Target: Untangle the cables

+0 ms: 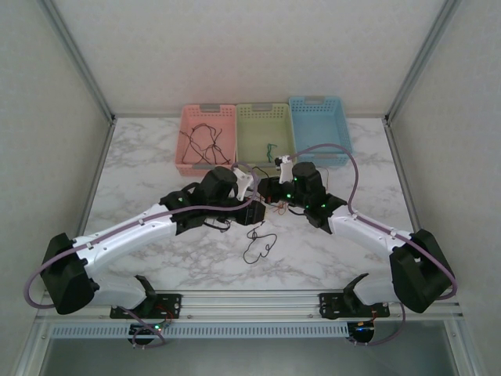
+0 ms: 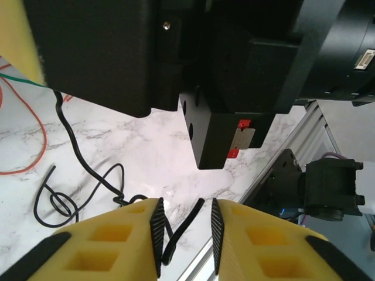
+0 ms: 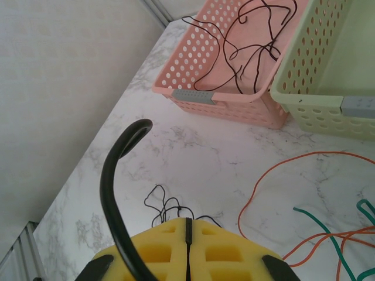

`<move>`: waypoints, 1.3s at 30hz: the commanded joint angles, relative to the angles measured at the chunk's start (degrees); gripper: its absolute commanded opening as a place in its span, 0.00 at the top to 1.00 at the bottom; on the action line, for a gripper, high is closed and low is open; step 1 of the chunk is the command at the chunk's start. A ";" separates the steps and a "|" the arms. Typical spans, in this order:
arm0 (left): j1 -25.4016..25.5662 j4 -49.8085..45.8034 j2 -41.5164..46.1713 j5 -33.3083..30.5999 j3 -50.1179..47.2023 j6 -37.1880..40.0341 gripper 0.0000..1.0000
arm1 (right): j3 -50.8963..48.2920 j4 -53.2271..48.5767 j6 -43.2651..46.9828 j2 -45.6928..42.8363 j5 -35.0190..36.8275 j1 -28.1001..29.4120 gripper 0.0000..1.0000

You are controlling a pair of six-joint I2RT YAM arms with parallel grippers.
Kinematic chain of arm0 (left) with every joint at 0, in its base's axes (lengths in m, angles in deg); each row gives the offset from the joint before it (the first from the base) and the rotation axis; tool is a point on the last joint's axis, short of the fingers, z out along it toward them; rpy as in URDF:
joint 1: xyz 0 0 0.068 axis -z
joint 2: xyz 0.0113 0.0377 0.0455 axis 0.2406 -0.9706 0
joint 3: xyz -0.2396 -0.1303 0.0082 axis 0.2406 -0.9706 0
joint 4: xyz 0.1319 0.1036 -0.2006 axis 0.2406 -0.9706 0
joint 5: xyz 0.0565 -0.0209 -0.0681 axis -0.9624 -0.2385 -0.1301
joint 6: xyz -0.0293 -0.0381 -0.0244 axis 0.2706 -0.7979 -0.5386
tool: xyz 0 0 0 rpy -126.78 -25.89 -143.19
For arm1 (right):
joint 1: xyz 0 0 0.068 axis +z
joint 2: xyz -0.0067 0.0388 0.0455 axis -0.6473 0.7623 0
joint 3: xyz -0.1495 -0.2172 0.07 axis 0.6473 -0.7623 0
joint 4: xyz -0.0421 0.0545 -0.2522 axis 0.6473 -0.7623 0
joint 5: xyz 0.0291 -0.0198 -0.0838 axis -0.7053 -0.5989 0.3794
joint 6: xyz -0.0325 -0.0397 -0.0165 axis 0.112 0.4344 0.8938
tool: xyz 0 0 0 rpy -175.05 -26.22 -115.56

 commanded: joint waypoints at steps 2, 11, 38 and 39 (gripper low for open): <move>0.68 1.82 0.61 1.72 -1.77 0.02 0.58 | 2.17 -1.01 0.33 -0.02 1.59 0.36 1.00; 1.03 2.80 1.49 1.34 -3.30 -0.69 0.76 | 2.35 -1.42 0.48 0.09 1.52 0.37 1.00; -4.70 -10.62 17.70 -19.43 5.60 2.60 1.00 | 1.04 -3.93 -6.20 3.84 5.45 -8.59 0.39; -5.76 -11.69 16.32 -20.30 7.83 3.56 1.00 | 1.17 -4.87 -4.91 2.86 6.91 -8.51 0.35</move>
